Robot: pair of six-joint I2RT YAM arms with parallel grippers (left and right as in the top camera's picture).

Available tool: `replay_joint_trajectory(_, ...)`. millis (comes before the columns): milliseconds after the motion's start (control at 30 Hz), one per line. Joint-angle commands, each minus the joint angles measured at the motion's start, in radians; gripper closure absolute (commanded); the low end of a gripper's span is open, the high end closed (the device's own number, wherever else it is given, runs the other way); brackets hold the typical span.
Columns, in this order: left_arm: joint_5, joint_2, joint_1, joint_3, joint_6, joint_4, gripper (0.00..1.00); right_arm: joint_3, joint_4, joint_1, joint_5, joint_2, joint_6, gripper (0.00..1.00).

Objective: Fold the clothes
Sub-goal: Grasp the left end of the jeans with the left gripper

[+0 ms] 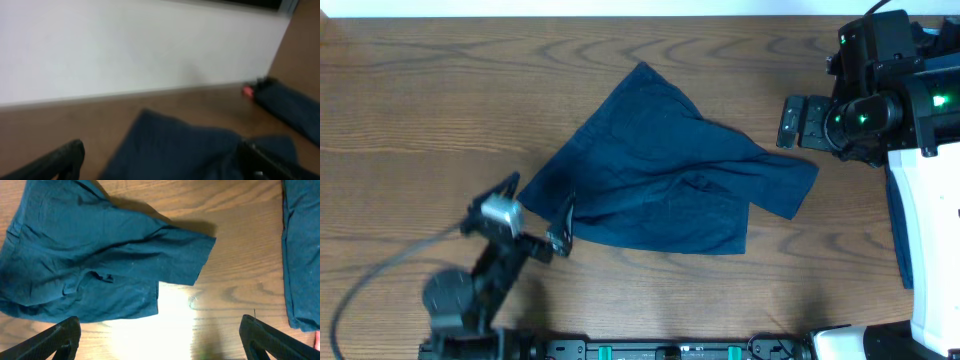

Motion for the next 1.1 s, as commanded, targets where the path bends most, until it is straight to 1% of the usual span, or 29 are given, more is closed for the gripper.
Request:
replay_joint_trajectory(0, 0.040, 0.260, 0.004, 0.210, 0.093, -0.171, 0.02, 0.010, 0.000, 0.004, -0.011, 0.001, 0.010, 0.01)
replay_joint_trajectory(133, 0.039, 0.529, 0.004, 0.443, 0.172, -0.440, 0.02, 0.008, 0.001, 0.004, -0.010, 0.001, 0.010, 0.01)
replay_joint_trajectory(267, 0.032, 0.716, 0.005, 0.568, 0.148, -0.609, 0.02, -0.003, 0.007, 0.003, -0.008, 0.003, 0.009, 0.01)
replay_joint_trajectory(333, -0.054, 0.776, 0.013, 0.573, 0.133, -0.630, 0.02, -0.014, 0.010, 0.003, -0.002, 0.003, 0.009, 0.01)
replay_joint_trajectory(367, -0.112, 0.801, 0.021, 0.573, 0.104, -0.633, 0.02, -0.020, 0.012, 0.003, -0.002, 0.003, 0.009, 0.01)
replay_joint_trajectory(467, -0.327, 0.875, 0.056, 0.573, -0.074, -0.654, 0.02, -0.040, 0.030, 0.003, -0.002, 0.004, 0.009, 0.01)
replay_joint_trajectory(500, -0.379, 0.901, 0.074, 0.573, -0.138, -0.668, 0.02, -0.050, 0.039, 0.003, -0.002, 0.005, 0.009, 0.01)
replay_joint_trajectory(533, -0.396, 0.922, 0.089, 0.573, -0.183, -0.678, 0.02, -0.059, 0.047, 0.003, -0.002, 0.005, 0.009, 0.01)
replay_joint_trajectory(567, -0.391, 0.947, 0.104, 0.573, -0.215, -0.684, 0.02, -0.073, 0.060, 0.003, -0.003, 0.005, 0.009, 0.01)
replay_joint_trajectory(633, -0.388, 0.988, 0.121, 0.573, -0.242, -0.696, 0.02, -0.098, 0.080, 0.003, -0.003, 0.005, 0.009, 0.01)
replay_joint_trajectory(833, -0.375, 1.119, 0.122, 0.570, -0.244, -0.734, 0.02, -0.177, 0.142, 0.003, -0.019, 0.006, 0.009, 0.01)
replay_joint_trajectory(967, -0.330, 1.205, 0.123, 0.570, -0.243, -0.713, 0.02, -0.220, 0.173, 0.003, -0.019, 0.006, 0.009, 0.01)
replay_joint_trajectory(1067, -0.323, 1.264, 0.122, 0.570, -0.243, -0.687, 0.02, -0.244, 0.180, 0.003, -0.019, 0.006, 0.009, 0.01)
